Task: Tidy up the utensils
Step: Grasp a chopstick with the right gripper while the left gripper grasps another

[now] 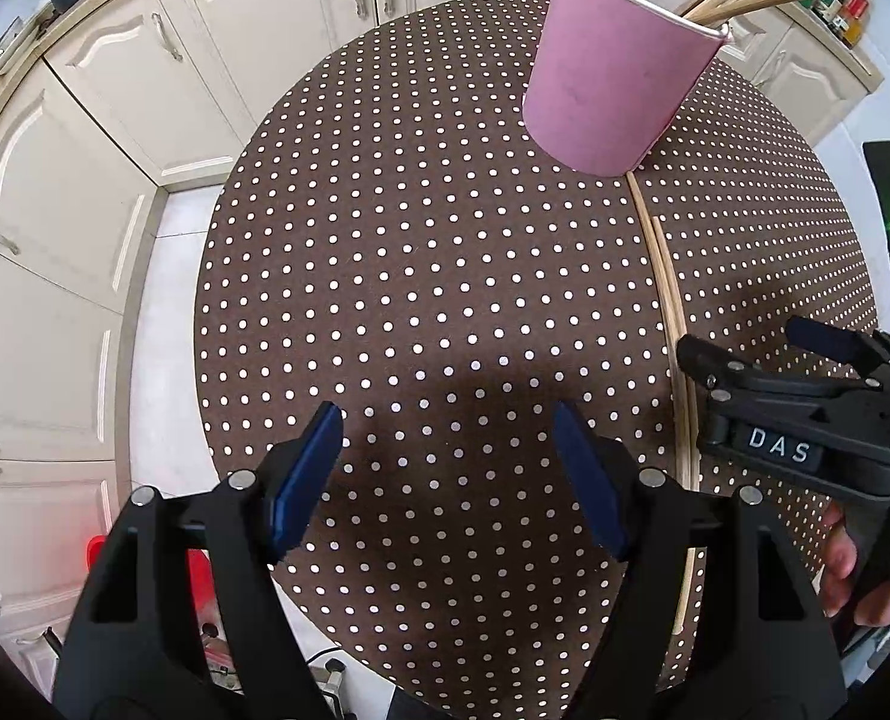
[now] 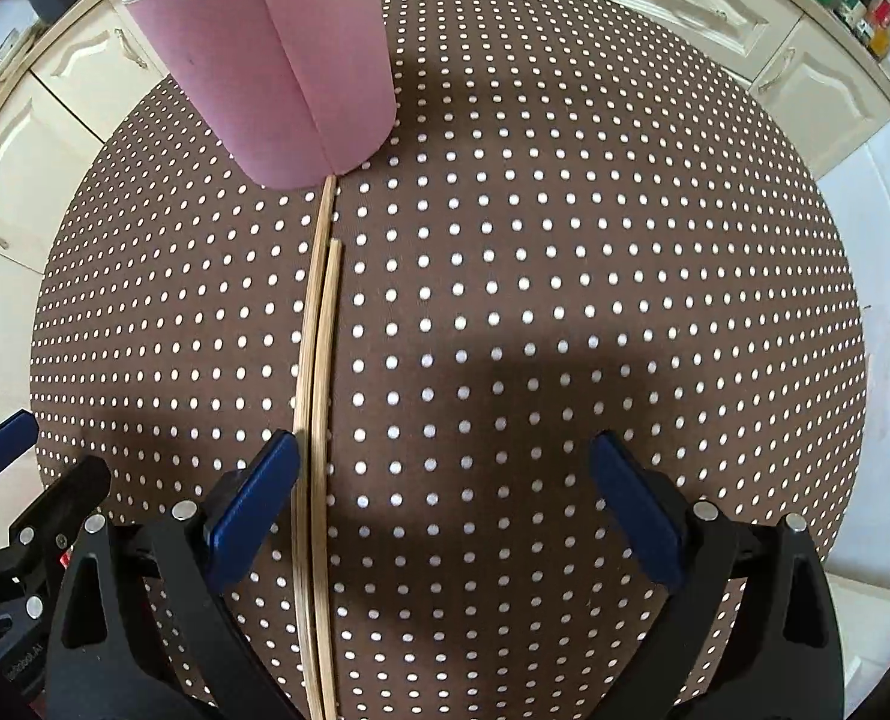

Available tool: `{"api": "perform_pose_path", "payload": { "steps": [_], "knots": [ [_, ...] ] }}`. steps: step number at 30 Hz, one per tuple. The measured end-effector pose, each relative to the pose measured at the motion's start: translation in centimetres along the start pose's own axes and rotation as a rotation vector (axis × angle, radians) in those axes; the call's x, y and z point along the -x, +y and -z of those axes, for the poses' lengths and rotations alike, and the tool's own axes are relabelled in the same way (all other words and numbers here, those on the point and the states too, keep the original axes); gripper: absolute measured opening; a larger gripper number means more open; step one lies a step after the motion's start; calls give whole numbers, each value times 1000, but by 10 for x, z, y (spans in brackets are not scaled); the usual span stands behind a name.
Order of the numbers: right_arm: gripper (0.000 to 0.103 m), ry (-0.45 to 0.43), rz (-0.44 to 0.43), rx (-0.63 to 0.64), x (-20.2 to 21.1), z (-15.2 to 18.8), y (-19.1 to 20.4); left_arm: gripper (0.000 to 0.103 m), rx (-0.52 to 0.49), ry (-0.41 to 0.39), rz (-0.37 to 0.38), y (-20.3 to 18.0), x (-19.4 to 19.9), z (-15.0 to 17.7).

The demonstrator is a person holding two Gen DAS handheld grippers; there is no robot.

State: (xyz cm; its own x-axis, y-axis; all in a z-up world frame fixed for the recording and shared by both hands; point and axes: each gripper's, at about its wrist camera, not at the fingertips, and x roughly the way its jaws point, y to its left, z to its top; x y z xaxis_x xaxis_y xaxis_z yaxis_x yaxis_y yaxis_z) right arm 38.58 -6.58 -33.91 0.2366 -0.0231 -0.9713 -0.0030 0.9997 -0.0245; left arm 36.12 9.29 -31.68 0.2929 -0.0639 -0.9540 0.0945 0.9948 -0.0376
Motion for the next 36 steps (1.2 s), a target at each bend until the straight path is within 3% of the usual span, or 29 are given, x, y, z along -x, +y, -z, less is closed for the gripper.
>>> {"api": "perform_pose_path", "payload": {
  "steps": [11, 14, 15, 16, 18, 19, 24, 30, 36],
  "knots": [
    [90, 20, 22, 3, -13, 0, -10, 71, 1, 11, 3, -2, -8, -9],
    [82, -21, 3, 28, -13, -4, -7, 71, -1, 11, 4, -4, -7, -11],
    [68, -48, -9, 54, -10, -5, -3, 71, 0, 11, 5, -5, -7, -11],
    [44, -70, -16, 71, -7, -3, -1, 71, 1, 13, 7, -6, -7, -12],
    [13, -76, -43, 86, -7, -8, 0, 71, 5, 24, 20, -8, -8, -14],
    [9, -69, -57, 77, -8, -11, -3, 71, 8, 27, 25, -8, -8, -15],
    [5, -67, -177, -18, -14, -16, -30, 71, -18, 19, 52, -26, -6, -27],
    [5, -78, -189, -100, -17, -21, -50, 71, -33, 10, 108, -53, -9, -45],
    [5, -81, -221, -161, -10, -24, -75, 71, -43, 24, 119, -78, -26, -67]
  ]
}}
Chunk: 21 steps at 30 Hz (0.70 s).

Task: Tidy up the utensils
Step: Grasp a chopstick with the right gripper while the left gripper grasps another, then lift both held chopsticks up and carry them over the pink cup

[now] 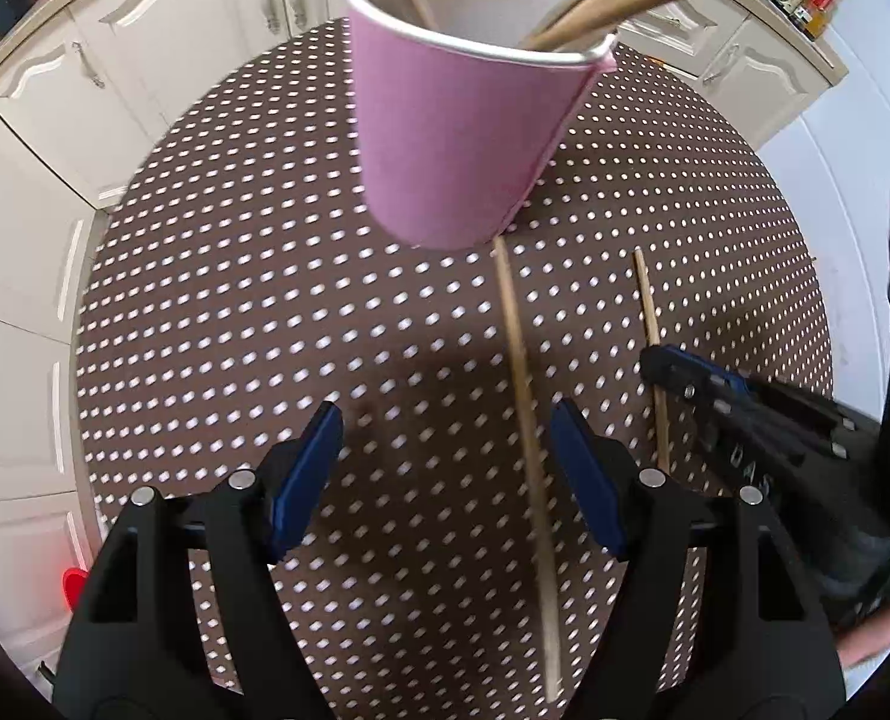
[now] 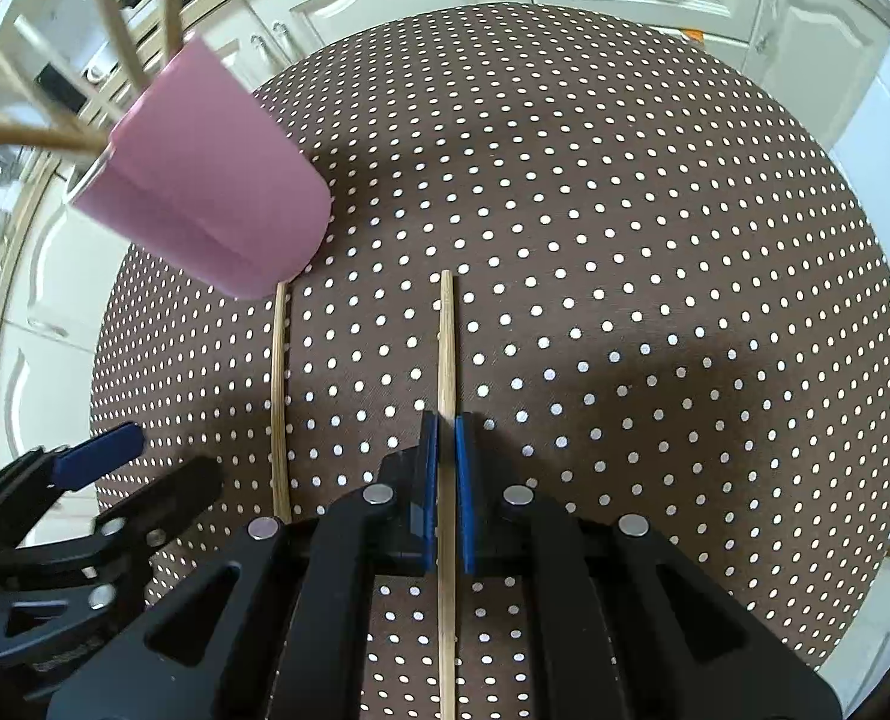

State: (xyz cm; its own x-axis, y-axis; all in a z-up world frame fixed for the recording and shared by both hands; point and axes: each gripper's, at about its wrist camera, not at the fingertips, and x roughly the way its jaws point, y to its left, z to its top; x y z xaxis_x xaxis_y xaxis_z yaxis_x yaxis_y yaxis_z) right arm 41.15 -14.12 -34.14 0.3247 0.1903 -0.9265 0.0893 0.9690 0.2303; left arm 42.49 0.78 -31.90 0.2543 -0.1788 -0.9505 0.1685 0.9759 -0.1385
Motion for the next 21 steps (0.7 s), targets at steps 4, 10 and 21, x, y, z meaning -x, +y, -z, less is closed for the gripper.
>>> {"api": "perform_pose_path", "payload": {
  "steps": [4, 10, 21],
  "knots": [
    [5, -5, -5, -18, 3, -9, -9, 70, 39, 28, 14, -8, -15, -15],
    [5, -7, -8, -33, 16, -8, -13, 39, 71, 47, -7, -19, -38, -34],
    [5, -53, -44, -64, 43, 3, -12, 6, 67, 69, 34, 14, -23, -25]
  ]
}}
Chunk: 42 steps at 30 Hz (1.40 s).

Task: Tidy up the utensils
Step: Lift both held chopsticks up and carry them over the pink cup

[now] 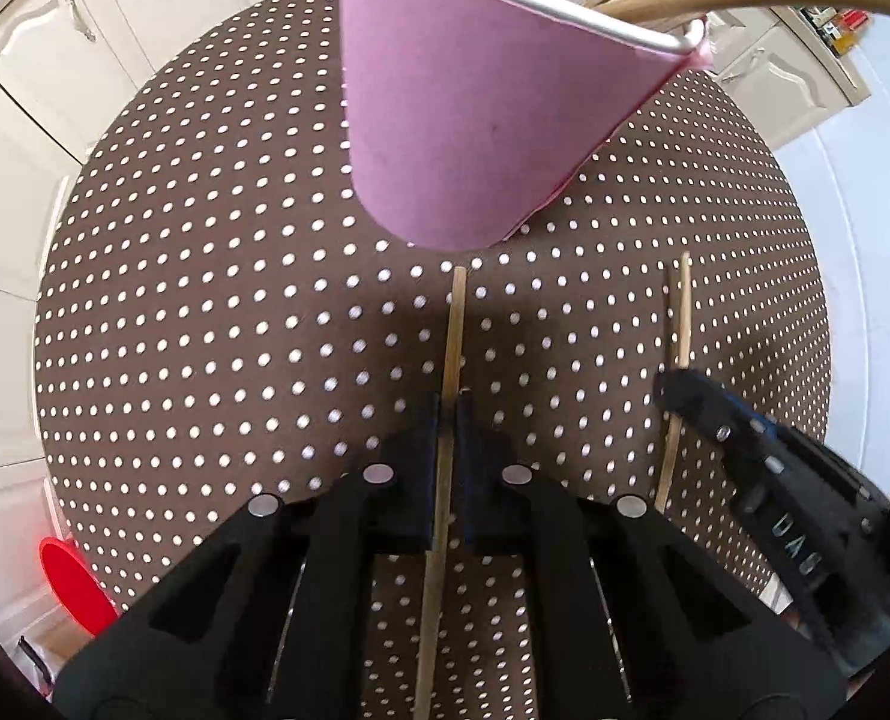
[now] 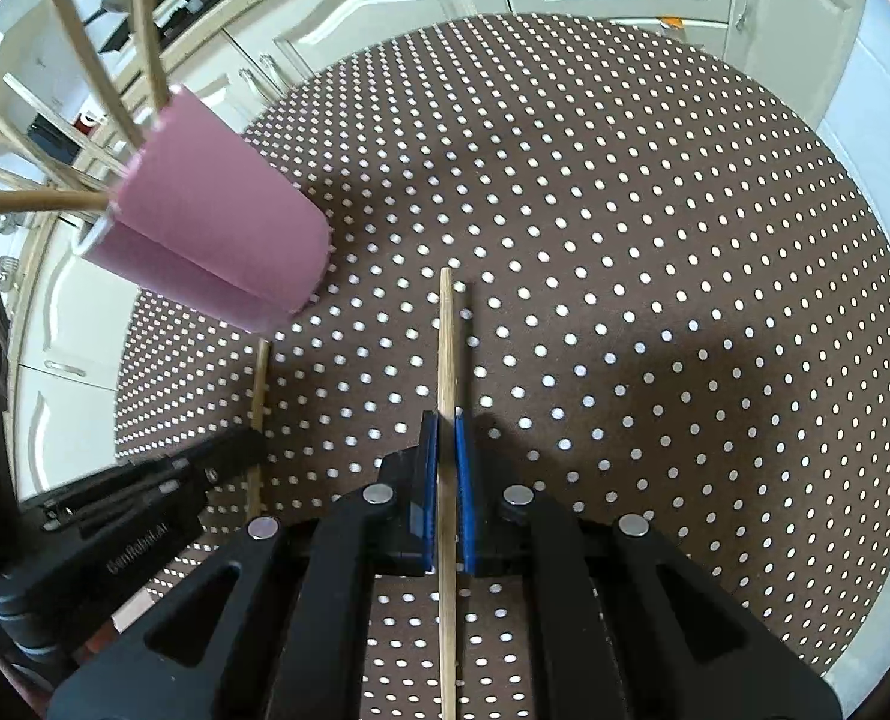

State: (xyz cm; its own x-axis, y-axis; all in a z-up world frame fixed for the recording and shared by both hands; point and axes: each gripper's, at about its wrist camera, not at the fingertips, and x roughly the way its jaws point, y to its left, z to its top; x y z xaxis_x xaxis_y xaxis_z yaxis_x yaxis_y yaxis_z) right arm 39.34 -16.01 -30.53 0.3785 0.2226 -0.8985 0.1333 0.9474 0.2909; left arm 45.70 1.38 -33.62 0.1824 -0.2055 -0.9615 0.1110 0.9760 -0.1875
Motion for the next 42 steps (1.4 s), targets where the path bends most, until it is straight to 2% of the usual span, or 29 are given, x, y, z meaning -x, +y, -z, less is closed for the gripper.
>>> {"api": "perform_pose_path", "payload": {
  "steps": [6, 12, 21, 33, 36, 42],
  "knots": [
    [5, -77, -18, 11, 31, 0, 8, 6, 2, -54, -23, 20, 30, 18],
    [5, -176, -48, 2, 75, -2, 10, 6, 29, -145, 11, 29, 71, 38],
    [5, -334, -88, -2, 142, -14, 16, 6, 103, -311, 57, 53, 142, 37],
    [5, -458, -136, -4, 185, -35, 19, 6, 109, -448, 67, 47, 183, 29],
    [5, -479, -138, 0, 191, -38, 21, 6, 91, -441, 75, 44, 181, 30],
    [5, -428, -114, -12, 174, -34, 14, 7, 88, -277, 89, 47, 138, 30]
  ]
}}
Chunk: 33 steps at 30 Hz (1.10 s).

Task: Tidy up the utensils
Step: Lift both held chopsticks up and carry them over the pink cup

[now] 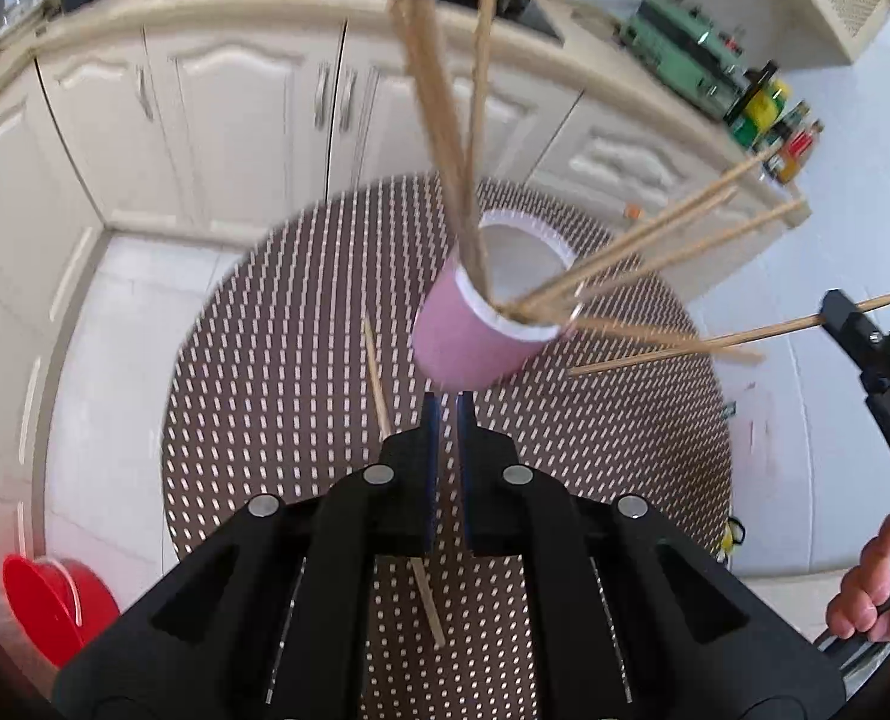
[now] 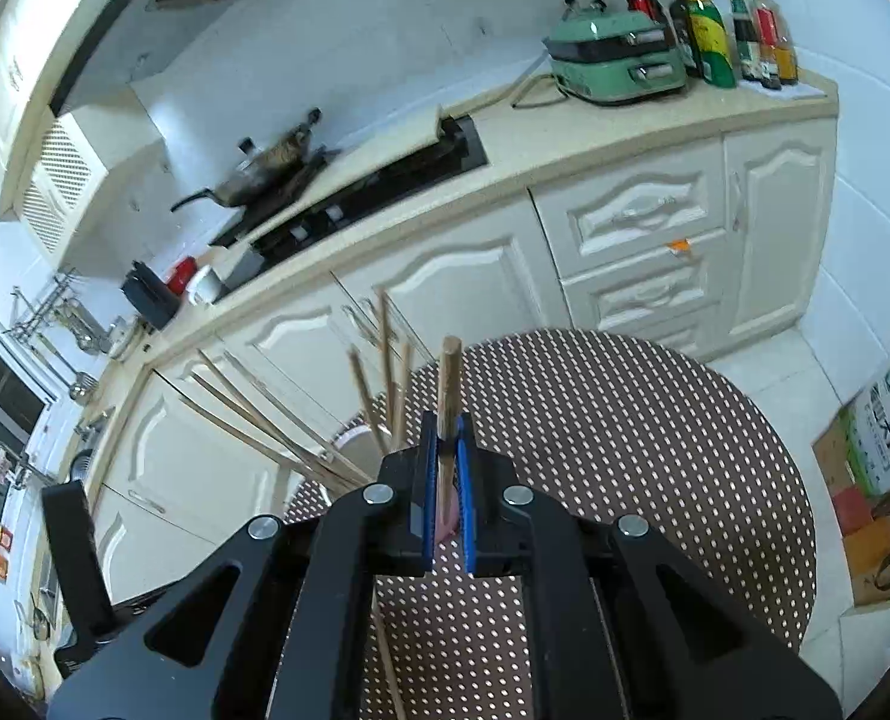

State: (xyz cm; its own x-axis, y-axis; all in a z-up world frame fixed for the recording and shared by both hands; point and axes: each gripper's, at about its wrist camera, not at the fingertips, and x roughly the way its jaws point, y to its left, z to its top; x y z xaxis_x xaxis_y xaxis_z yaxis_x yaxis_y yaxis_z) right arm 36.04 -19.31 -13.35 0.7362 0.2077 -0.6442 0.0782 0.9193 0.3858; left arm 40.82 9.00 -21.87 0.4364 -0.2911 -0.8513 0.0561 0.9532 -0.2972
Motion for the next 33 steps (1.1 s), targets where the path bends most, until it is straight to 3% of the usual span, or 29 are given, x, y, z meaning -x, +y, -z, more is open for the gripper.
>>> {"api": "perform_pose_path", "payload": {
  "steps": [7, 8, 9, 11, 12, 14, 18, 20, 22, 24, 27, 28, 29, 31, 33],
  "knots": [
    [5, 118, 27, -49, -25, 19, -13, 7, 10, 168, -32, 9, -47, 9],
    [5, 124, 31, -49, -26, 19, -13, 11, 21, 191, -29, 12, -54, 10],
    [5, 128, 38, -48, -27, 19, -13, 16, 35, 209, -28, 15, -60, 10],
    [5, 136, 52, -53, -30, 18, -16, 59, 56, 220, -26, 19, -67, 9],
    [5, 139, 56, -63, -32, 16, -17, 60, 74, 202, -18, 22, -68, 8],
    [5, 142, 62, -76, -34, 13, -20, 60, 89, 168, -34, 24, -70, 5],
    [5, 150, 72, -91, -39, 9, -23, 60, 108, 178, -83, 31, -88, -5],
    [5, 150, 81, -90, -42, 7, -23, 46, 129, 173, -128, 37, -100, -11],
    [5, 149, 90, -97, -45, 5, -22, 41, 134, 206, -139, 41, -113, -15],
    [5, 148, 102, -106, -48, 4, -22, 41, 139, 243, -180, 44, -127, -16],
    [5, 147, 112, -93, -51, 2, -19, 41, 105, 214, -202, 37, -127, -19],
    [5, 147, 114, -86, -51, 1, -18, 36, 106, 221, -207, 37, -128, -19],
    [5, 147, 114, -85, -52, 1, -17, 21, 105, 196, -225, 37, -126, -19],
    [5, 148, 115, -84, -53, 0, -16, 9, 95, 192, -222, 36, -125, -19],
    [5, 149, 115, -88, -53, 0, -16, 7, 108, 198, -205, 38, -123, -22]
  ]
}}
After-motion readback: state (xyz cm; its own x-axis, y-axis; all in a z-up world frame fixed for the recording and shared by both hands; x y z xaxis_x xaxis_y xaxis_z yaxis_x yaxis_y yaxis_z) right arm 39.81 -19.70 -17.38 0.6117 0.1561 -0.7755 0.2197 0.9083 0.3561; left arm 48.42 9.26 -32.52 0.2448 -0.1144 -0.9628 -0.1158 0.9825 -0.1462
